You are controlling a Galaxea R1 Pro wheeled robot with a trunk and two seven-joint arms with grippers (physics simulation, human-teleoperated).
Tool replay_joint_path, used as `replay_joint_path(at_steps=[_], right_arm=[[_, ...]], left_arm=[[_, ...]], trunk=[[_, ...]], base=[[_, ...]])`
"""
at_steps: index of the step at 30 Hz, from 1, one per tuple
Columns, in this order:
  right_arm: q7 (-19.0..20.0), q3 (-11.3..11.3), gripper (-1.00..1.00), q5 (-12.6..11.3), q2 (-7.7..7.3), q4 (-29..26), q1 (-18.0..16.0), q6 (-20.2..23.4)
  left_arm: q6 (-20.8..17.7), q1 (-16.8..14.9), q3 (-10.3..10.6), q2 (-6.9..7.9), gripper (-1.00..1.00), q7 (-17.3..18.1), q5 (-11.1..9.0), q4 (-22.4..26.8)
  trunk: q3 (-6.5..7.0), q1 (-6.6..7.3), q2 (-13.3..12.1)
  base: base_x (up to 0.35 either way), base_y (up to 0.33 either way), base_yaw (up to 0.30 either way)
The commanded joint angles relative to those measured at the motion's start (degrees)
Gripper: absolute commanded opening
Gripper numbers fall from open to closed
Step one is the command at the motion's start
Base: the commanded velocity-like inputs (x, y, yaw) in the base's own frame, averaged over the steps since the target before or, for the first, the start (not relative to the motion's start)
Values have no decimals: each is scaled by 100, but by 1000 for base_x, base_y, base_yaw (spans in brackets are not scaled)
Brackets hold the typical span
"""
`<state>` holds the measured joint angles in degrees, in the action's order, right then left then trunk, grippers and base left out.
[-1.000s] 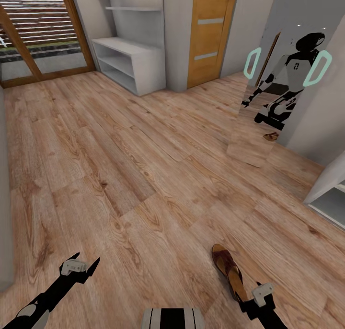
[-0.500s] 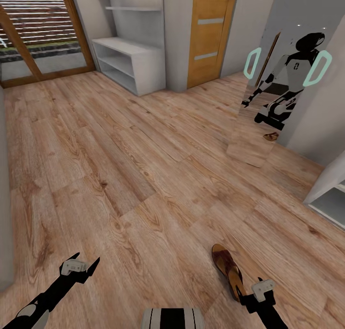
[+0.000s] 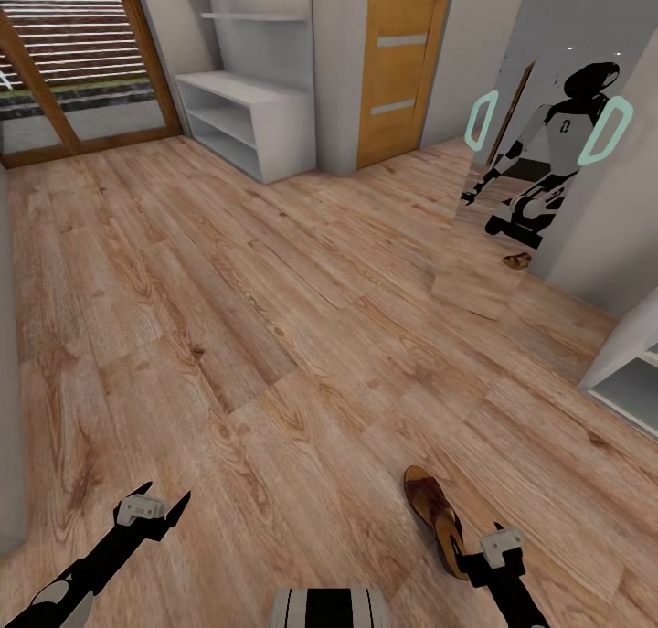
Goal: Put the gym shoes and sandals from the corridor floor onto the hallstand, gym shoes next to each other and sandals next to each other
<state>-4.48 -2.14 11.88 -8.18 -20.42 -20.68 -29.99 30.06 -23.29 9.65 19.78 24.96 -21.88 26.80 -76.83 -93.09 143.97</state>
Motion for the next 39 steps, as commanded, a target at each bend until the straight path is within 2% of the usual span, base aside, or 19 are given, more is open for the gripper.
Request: replay_joint_path(at_steps=[1,7,10,11,15,19,26,39], right_arm=[[5,-4,100,-1,9,4,-1,-5],[184,6,100,-8,20,64,-4,-106],[587,46,100,-27,-6,185,-14,-284],[587,46,100,-27,-6,185,-14,-284],[1138,221,100,-120,-39,421,-34,-491],[1364,303,100,-146,-54,519,-45,-563],[1524,359,100,-158,-64,594,-75,-589],[1567,393,100,-158,-88,624,-91,-587]], left_arm=[[0,0,0,0,100,0,0,0],[0,0,1,0,100,0,0,0],[0,0,1,0,100,0,0,1],[0,0,1,0,100,0,0,1],[4,0,5,0,100,0,0,1],[6,0,6,0,100,0,0,1],[8,0,3,0,100,0,0,1],[9,0,4,0,100,0,0,8]], trunk=[[0,0,0],[0,0,0],[0,0,0],[0,0,0],[0,0,0],[0,0,0],[0,0,0],[0,0,0]], base=[[0,0,0],[0,0,0],[0,0,0],[0,0,0],[0,0,0],[0,0,0],[0,0,0],[0,0,0]])
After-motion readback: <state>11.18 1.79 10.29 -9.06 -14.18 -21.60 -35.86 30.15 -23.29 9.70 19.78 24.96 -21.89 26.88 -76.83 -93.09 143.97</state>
